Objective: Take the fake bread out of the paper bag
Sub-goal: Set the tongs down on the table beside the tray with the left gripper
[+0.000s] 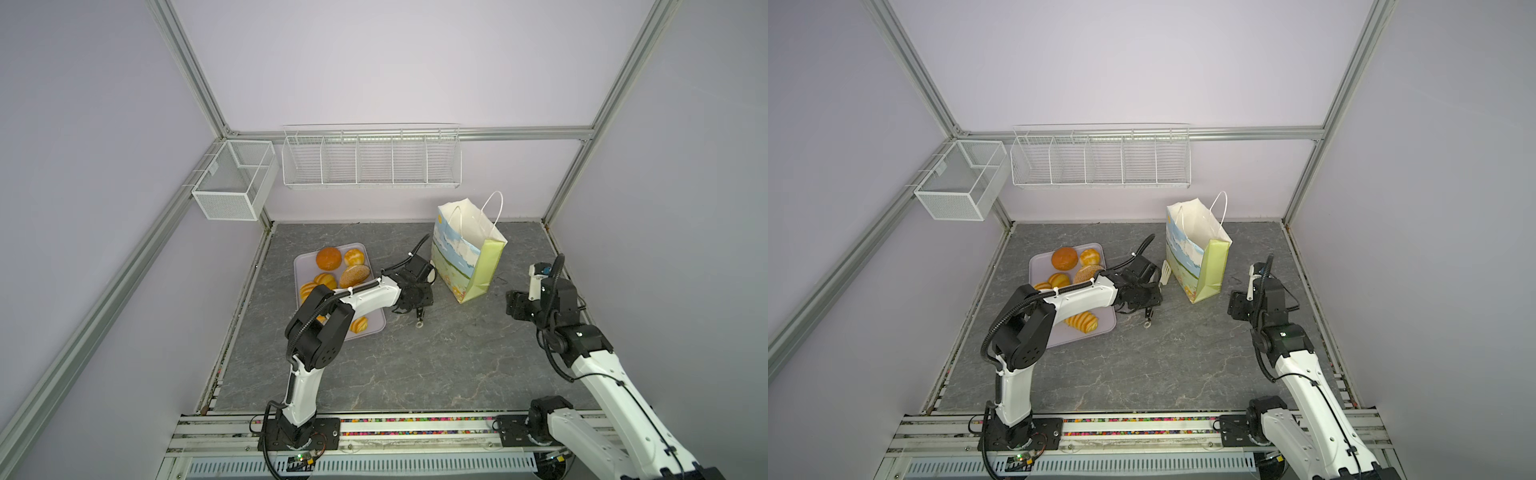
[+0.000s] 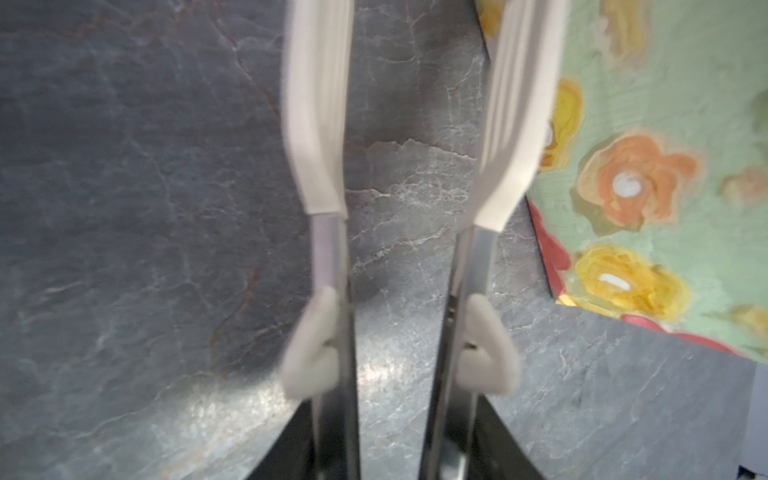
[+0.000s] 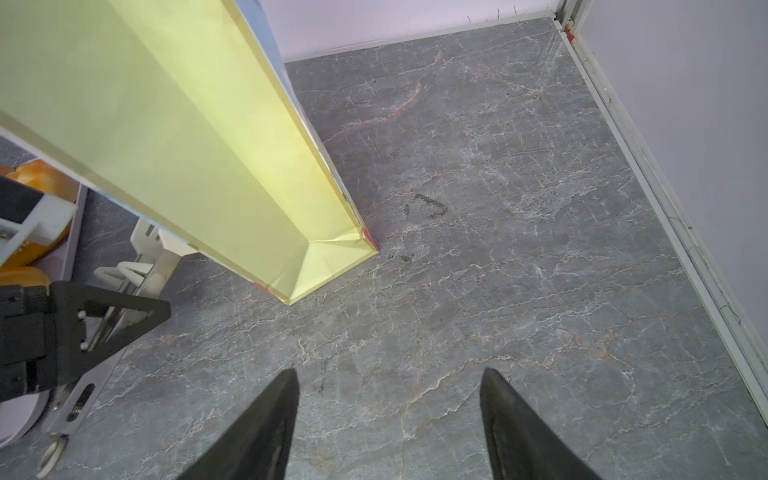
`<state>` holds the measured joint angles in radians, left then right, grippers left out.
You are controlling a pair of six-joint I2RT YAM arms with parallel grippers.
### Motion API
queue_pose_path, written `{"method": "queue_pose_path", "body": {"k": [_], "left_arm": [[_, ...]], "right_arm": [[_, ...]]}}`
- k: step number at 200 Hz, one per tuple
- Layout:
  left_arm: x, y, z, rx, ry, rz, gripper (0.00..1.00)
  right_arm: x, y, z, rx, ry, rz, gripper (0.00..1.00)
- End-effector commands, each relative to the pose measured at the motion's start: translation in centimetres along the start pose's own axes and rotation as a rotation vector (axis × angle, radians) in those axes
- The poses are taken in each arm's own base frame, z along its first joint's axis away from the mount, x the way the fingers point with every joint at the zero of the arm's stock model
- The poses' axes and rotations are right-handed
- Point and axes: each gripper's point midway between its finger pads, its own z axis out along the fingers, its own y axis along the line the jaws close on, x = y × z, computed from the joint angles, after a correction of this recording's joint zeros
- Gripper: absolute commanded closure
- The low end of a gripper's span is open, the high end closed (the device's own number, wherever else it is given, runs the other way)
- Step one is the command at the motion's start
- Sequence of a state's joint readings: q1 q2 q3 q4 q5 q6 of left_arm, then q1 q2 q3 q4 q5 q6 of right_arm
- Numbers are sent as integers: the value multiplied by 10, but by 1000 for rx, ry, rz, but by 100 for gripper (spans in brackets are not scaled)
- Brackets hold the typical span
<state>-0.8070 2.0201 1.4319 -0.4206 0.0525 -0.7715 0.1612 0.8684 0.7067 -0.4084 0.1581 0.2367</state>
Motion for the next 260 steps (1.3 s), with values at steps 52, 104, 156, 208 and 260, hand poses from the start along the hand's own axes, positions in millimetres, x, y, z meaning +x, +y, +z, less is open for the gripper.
{"method": "queue_pose_path", "body": {"k": [52, 104, 156, 208, 260], "left_arm": [[-12, -1, -15, -34, -38, 15, 45], [-9, 8, -17, -81, -28, 39, 41], [-12, 12, -24, -110, -39, 58, 33], [-19, 14, -42, -134, -71, 90, 0], [-43, 11, -96, -172, -185, 146, 0]], "right_arm": [[-4, 2, 4, -12, -27, 1, 28], [-6, 2, 2, -14, -32, 1, 28], [-10, 0, -3, -2, -38, -17, 28], [-16, -1, -4, 10, -47, -20, 26], [-34, -2, -11, 31, -86, -35, 23]]}}
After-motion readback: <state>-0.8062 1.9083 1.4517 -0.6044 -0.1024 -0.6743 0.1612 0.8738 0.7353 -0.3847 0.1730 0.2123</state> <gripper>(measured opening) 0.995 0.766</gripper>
